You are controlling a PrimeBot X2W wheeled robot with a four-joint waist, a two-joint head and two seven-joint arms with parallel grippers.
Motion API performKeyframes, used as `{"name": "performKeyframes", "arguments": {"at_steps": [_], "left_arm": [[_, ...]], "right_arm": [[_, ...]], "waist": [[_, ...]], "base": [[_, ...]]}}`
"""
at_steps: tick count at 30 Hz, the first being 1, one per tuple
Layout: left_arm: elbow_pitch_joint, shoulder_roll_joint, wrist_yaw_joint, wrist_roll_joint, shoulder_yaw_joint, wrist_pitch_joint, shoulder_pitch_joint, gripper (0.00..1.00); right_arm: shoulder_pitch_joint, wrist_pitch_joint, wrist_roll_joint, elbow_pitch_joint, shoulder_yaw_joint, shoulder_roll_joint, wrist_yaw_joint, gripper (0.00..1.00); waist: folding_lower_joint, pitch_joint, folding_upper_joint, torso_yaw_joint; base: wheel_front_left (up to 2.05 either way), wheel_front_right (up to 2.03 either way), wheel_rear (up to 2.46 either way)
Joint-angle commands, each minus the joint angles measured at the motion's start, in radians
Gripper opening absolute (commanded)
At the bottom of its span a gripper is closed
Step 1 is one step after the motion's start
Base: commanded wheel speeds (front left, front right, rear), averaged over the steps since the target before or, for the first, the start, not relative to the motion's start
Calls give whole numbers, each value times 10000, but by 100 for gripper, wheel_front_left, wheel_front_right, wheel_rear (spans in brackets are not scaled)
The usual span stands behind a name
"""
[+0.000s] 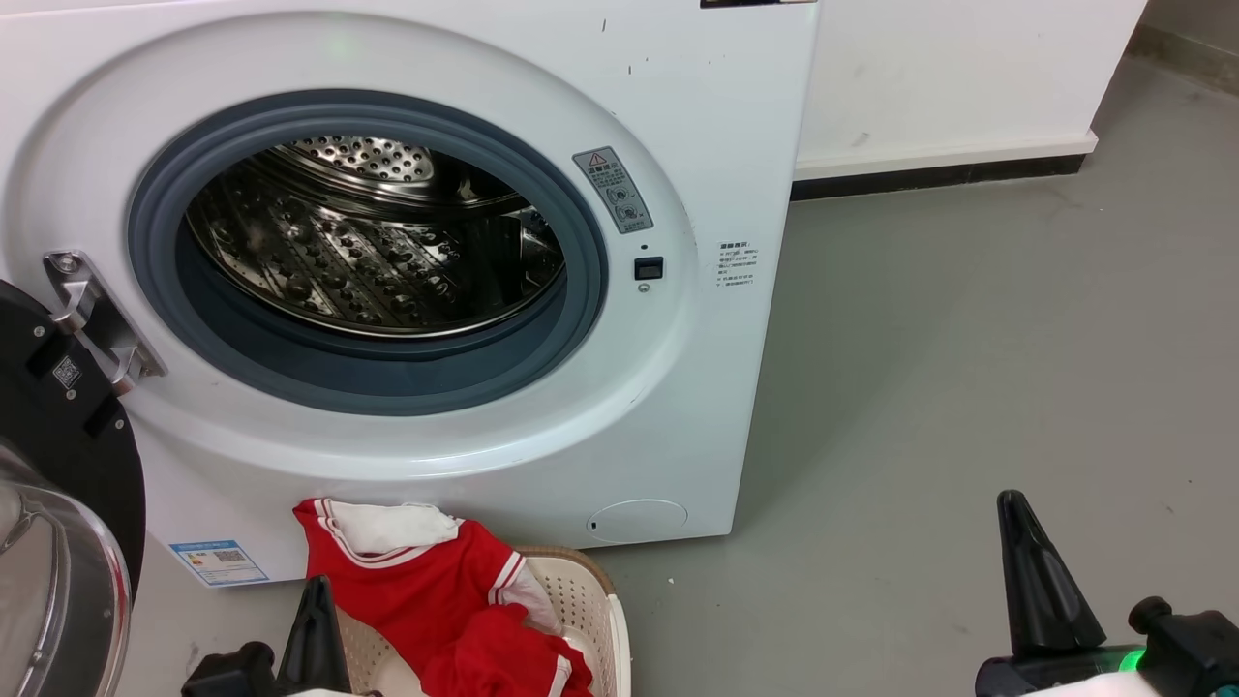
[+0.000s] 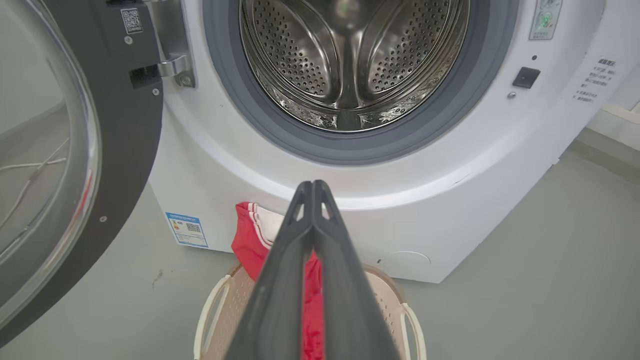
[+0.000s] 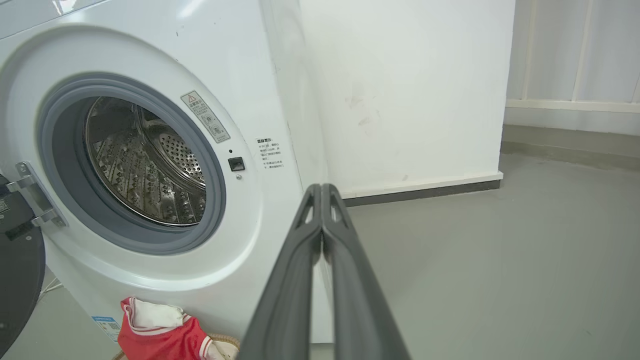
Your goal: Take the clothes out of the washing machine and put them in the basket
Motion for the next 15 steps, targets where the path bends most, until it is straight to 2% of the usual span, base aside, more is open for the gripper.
{"name": "performKeyframes", "arguments": {"at_steps": [1,15], "left_arm": [[-110,14,-75,-392,43,66,-298,0],[36,19,-461,-2970,154,634,-674,0]], "right_arm": [[-272,50,447,-50,3,-92,-1,0],[-785,523,3234,603,-32,-245,-2,0]], "waist": [[-1,0,-1,10],[-1,13,-1,116]], "base": [[0,0,0],[0,0,0]]}}
